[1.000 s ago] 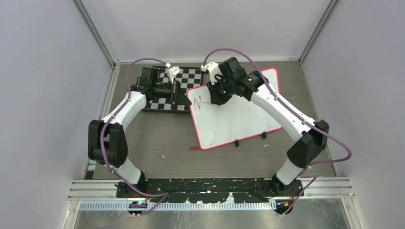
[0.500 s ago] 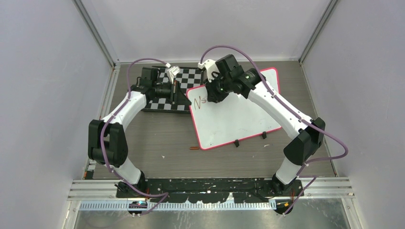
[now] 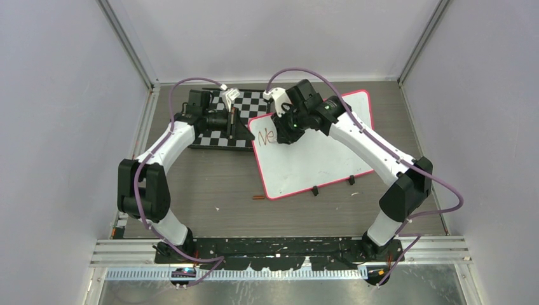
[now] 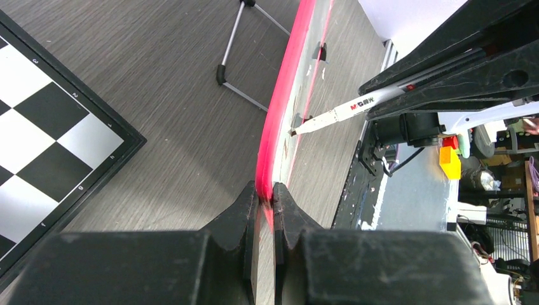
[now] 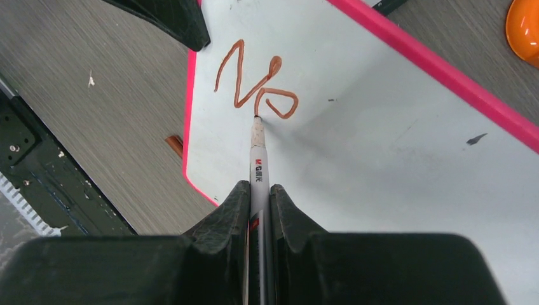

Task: Write a sentence on the whiteboard

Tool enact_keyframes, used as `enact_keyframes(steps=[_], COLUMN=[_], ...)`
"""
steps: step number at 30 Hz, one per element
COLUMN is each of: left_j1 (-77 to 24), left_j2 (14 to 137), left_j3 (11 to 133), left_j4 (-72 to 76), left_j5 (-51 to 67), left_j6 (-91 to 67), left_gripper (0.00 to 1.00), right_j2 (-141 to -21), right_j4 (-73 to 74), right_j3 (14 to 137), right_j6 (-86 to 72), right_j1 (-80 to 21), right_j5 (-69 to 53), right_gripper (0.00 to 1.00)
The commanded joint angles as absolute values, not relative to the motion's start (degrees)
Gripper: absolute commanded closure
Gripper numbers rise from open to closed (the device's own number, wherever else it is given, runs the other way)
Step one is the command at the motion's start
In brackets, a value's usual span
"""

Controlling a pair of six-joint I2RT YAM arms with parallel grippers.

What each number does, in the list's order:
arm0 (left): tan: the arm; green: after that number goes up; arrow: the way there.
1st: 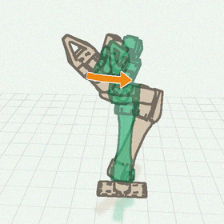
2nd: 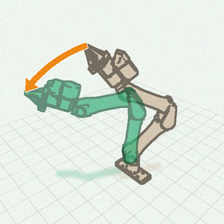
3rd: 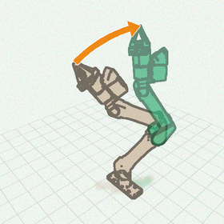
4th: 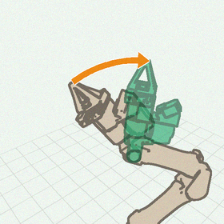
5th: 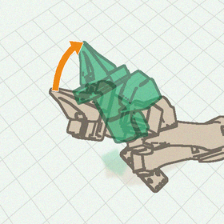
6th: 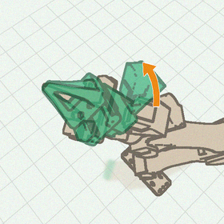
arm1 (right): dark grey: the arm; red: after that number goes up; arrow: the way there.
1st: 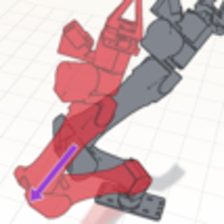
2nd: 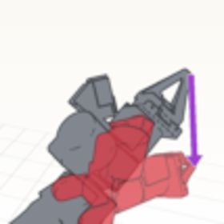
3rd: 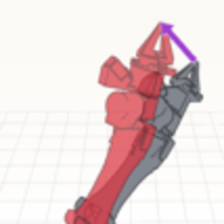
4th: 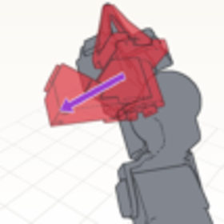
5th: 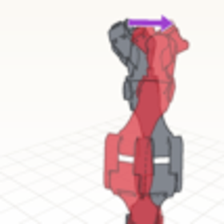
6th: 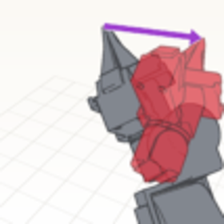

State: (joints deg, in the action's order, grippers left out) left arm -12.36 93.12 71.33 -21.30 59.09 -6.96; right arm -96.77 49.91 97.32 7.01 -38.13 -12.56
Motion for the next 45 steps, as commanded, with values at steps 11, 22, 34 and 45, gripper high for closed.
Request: enact_keyframes(steps=[11,22,34,45], left_j1=[-13.4,-13.6,-13.6,-13.6], left_j2=[92.9,93.0,93.2,93.4], left_j3=[72.2,72.5,72.6,72.8], left_j4=[-20.5,-20.5,-21.1,-21.6], left_j5=[61.0,61.0,60.9,60.6], left_j6=[-5.3,-5.4,-4.9,-4.6], left_gripper=[1.00,1.00,1.00,1.00], right_j2=[-92.5,-92.9,-95.5,-93.6], right_j4=[54.4,51.5,50.6,49.7], right_j3=[101.1,101.3,103.4,97.0], right_j6=[8.4,9.0,9.0,9.1], right_j1=[-36.9,-36.9,-36.9,-35.3], right_j5=[-12.1,-9.2,-9.7,-9.3], right_gripper=[1.00,1.00,1.00,1.00])
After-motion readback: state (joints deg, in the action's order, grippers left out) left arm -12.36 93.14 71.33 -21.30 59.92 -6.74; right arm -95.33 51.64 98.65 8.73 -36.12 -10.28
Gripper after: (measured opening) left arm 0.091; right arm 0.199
